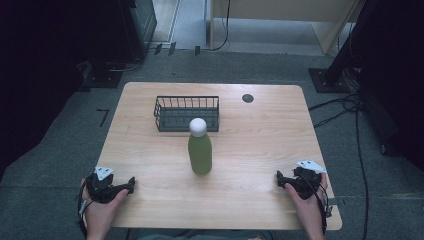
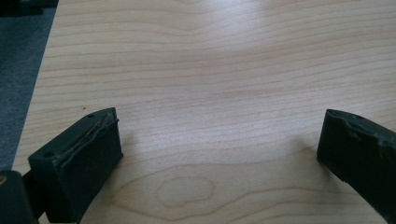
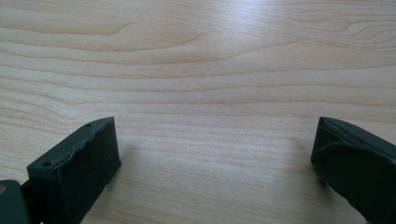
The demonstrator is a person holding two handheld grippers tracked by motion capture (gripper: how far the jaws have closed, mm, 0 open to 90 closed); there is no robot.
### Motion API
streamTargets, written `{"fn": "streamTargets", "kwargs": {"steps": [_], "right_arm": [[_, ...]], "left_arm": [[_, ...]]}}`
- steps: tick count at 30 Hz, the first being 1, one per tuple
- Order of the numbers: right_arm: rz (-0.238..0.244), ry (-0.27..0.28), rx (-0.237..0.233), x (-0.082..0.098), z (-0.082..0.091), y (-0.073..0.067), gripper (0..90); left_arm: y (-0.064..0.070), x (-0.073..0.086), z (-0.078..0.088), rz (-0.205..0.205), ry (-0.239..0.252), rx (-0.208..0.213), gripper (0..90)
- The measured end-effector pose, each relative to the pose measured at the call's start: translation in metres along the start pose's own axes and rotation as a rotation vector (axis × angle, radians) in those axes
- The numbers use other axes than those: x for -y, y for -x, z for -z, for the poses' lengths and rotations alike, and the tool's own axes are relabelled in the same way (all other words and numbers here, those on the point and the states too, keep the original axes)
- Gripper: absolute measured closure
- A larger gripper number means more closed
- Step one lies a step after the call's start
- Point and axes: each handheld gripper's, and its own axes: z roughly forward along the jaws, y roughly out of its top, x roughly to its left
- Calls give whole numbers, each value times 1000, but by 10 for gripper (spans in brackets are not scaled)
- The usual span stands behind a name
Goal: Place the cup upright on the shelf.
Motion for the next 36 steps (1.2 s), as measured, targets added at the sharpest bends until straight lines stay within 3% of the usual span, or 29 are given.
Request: {"fn": "streamTargets", "kwargs": {"steps": [2, 5, 9, 10, 16, 19, 22, 24, 25, 31, 36], "right_arm": [[0, 0, 0, 0, 0, 0, 4], [2, 0, 0, 0, 0, 0, 4], [2, 1, 0, 0, 0, 0, 4], [2, 1, 0, 0, 0, 0, 4], [2, 1, 0, 0, 0, 0, 4], [2, 0, 0, 0, 0, 0, 4], [2, 1, 0, 0, 0, 0, 4], [2, 0, 0, 0, 0, 0, 4], [2, 0, 0, 0, 0, 0, 4], [1, 0, 0, 0, 0, 0, 4], [2, 1, 0, 0, 0, 0, 4]], "left_arm": [[1, -1, 2, 11, 18, 10, 23], [5, -6, 9, 56, 68, 70, 27], [17, -17, 20, 53, 124, 112, 26], [22, -21, 25, 45, 149, 133, 26], [37, -30, 34, 20, 196, 170, 26], [50, -36, 37, 8, 233, 213, 26], [58, -39, 37, -8, 244, 232, 26], [72, -44, 36, -42, 257, 270, 26], [72, -44, 36, -42, 257, 270, 25], [105, -54, 32, -86, 284, 360, 26], [123, -60, 29, -119, 298, 403, 25]]}}
